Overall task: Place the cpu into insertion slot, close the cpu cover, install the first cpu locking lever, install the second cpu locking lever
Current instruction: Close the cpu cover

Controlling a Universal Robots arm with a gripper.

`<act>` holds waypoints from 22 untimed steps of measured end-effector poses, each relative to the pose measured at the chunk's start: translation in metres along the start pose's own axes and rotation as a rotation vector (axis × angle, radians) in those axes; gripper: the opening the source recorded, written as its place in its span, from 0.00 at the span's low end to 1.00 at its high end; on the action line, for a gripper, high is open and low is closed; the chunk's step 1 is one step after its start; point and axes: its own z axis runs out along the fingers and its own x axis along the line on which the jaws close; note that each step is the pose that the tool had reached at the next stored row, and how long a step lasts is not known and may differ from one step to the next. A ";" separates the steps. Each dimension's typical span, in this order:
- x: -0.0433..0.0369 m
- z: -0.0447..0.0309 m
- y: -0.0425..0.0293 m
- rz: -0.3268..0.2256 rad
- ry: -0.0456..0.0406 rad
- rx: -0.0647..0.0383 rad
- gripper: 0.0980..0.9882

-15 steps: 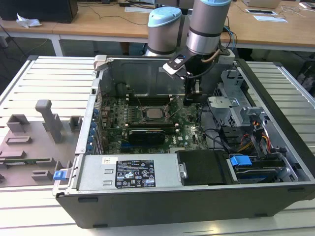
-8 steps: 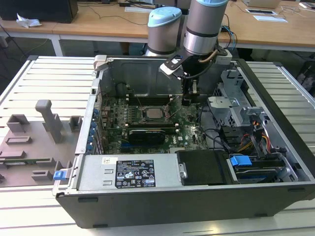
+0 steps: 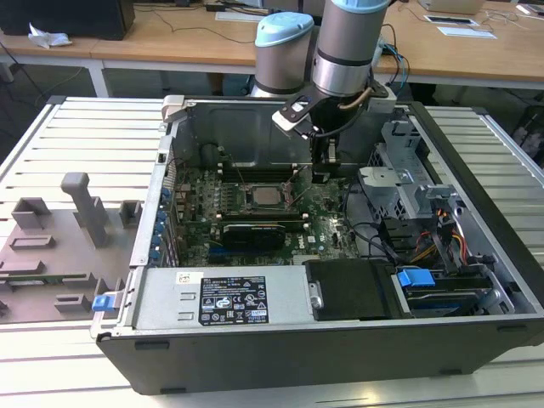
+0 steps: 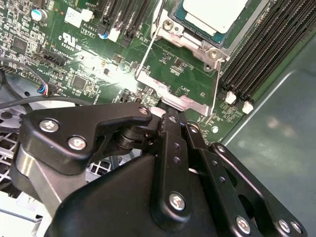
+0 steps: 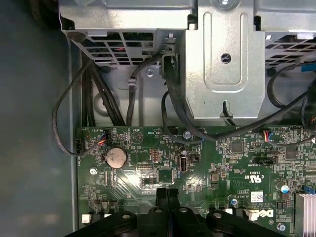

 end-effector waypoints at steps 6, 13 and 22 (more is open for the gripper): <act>0.0000 0.0020 -0.0018 0.000 0.0000 0.000 0.01; 0.0001 0.0051 -0.0027 0.000 0.0000 0.000 0.01; -0.0002 0.0061 -0.0236 0.000 0.0001 -0.006 0.01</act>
